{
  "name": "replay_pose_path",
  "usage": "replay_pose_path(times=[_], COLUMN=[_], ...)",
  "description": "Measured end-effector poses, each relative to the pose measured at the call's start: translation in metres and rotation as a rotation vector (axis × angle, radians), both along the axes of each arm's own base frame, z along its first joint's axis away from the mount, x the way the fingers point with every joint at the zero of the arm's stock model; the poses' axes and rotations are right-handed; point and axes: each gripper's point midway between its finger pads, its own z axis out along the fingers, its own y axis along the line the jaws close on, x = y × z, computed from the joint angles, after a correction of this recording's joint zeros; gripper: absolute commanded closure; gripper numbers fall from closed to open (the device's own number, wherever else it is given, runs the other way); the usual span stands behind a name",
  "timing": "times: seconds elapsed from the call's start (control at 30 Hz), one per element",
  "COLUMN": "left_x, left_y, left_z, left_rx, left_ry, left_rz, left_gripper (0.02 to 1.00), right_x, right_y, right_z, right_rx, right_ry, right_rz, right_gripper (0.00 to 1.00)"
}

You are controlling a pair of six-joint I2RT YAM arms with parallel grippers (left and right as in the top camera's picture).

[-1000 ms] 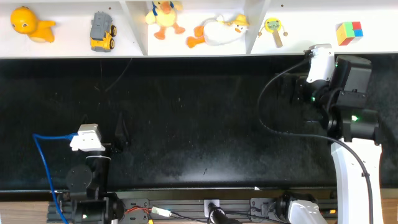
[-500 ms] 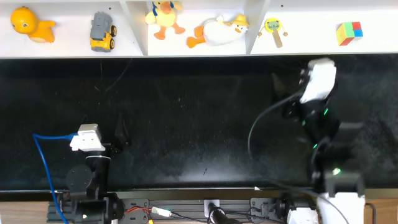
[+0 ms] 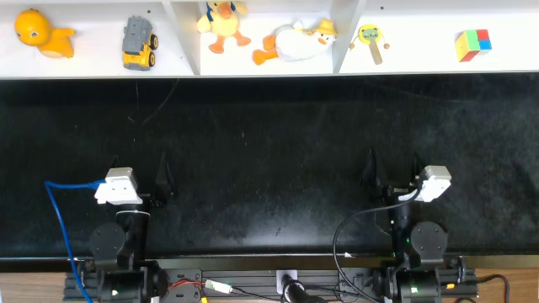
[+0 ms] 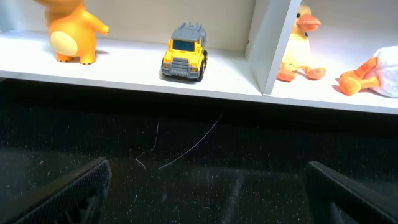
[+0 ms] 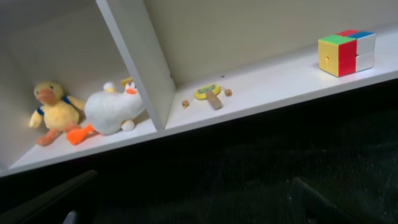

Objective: Store Toys

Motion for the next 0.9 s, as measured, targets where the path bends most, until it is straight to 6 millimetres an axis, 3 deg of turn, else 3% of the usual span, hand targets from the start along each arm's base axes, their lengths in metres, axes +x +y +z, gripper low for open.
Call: replay_pose_path(times=[0.9], left_x=[0.0000], left_y=[0.0000], left_z=[0.0000], left_rx=[0.000], left_ry=[0.000], left_rz=[0.000], left_gripper=[0.020], right_x=[-0.0005], right_y=[-0.0025], right_z=[0.0002], right_rx=[0.008], right_ry=[-0.013], right_rz=[-0.014], right_gripper=[0.005])
